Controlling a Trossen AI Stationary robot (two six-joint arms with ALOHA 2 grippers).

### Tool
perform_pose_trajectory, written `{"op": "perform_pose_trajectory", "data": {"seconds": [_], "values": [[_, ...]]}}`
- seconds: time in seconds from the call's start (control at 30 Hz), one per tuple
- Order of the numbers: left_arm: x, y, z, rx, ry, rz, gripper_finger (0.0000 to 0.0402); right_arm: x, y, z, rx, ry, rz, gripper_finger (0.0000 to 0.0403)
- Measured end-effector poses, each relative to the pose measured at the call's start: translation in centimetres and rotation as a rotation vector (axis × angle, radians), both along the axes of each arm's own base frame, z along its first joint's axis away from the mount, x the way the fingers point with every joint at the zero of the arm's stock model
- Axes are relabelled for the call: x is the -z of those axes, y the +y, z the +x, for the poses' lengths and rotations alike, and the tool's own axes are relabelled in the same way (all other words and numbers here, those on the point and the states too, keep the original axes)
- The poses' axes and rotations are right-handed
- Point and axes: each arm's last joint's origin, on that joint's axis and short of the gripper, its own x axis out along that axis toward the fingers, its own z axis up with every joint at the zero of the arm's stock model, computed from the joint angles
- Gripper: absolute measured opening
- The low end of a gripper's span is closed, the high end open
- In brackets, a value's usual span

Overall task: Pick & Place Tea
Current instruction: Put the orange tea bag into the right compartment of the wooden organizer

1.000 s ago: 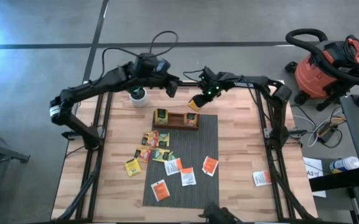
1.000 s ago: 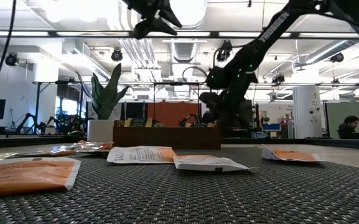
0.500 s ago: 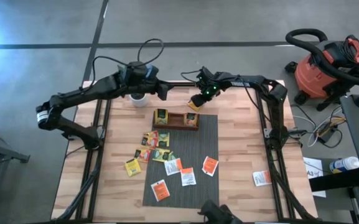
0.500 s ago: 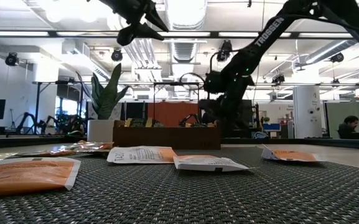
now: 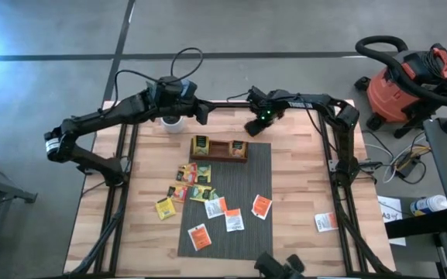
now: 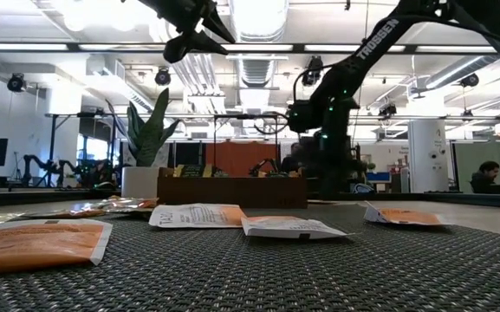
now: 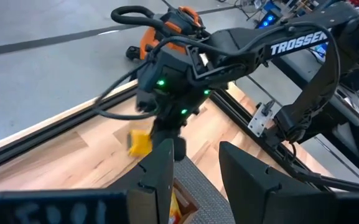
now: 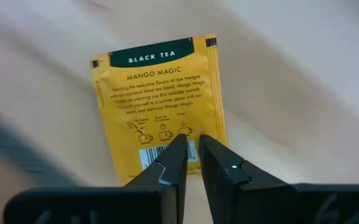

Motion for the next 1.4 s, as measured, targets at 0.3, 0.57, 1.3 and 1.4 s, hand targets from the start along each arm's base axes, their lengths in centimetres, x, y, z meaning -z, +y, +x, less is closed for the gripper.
{"op": "perform_pose_trajectory", "data": {"seconds": [0.3, 0.57, 1.3, 1.4], "values": [[0.0, 0.0, 0.0, 0.006, 0.004, 0.010, 0.0123, 0.6, 2.0, -2.9, 0.021, 0.292, 0.042, 0.0043], [0.2, -0.4, 0.1, 0.024, 0.019, 0.012, 0.0123, 0.2, 5.6, -5.6, 0.140, 0.230, 0.084, 0.0043], [2.2, -3.0, 1.3, 0.150, 0.067, -0.020, 0.0123, 0.5, 20.4, -10.4, 0.397, 0.068, 0.182, 0.0043], [2.5, -4.3, 1.6, 0.201, 0.081, -0.015, 0.0123, 0.6, 22.5, -10.1, 0.417, 0.078, 0.188, 0.0043]]}}
